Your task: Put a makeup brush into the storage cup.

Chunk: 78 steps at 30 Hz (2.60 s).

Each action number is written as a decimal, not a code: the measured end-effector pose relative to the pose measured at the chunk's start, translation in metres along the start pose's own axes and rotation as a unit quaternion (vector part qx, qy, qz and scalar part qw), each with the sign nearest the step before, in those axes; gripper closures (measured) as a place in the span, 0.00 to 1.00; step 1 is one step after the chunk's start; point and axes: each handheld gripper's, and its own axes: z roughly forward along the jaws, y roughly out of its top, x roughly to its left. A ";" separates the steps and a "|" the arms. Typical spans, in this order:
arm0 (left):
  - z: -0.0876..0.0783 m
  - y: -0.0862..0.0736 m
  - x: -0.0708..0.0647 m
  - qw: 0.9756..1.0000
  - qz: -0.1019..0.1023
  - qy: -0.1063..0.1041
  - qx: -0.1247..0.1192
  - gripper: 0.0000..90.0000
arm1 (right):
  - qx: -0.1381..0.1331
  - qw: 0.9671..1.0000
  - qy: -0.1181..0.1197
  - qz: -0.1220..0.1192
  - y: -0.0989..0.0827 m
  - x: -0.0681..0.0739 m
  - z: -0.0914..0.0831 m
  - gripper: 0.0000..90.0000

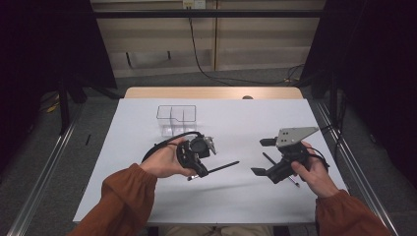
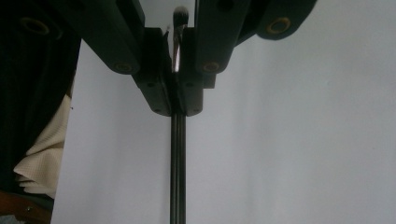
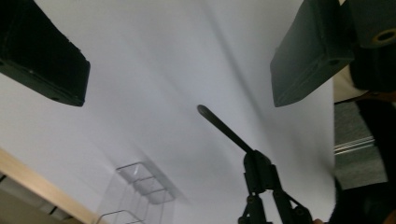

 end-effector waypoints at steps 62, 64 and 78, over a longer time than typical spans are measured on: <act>0.009 0.018 -0.013 0.999 0.027 -0.021 0.032 0.94 | 0.330 0.924 0.171 -0.088 0.048 -0.004 0.071 0.59; 0.010 0.019 -0.013 0.999 0.029 -0.021 0.034 0.94 | 0.330 0.922 0.176 -0.098 0.046 -0.003 0.075 0.62; 0.015 0.018 -0.011 0.999 0.037 -0.020 0.031 0.94 | 0.333 0.921 0.181 -0.096 0.046 -0.002 0.084 0.76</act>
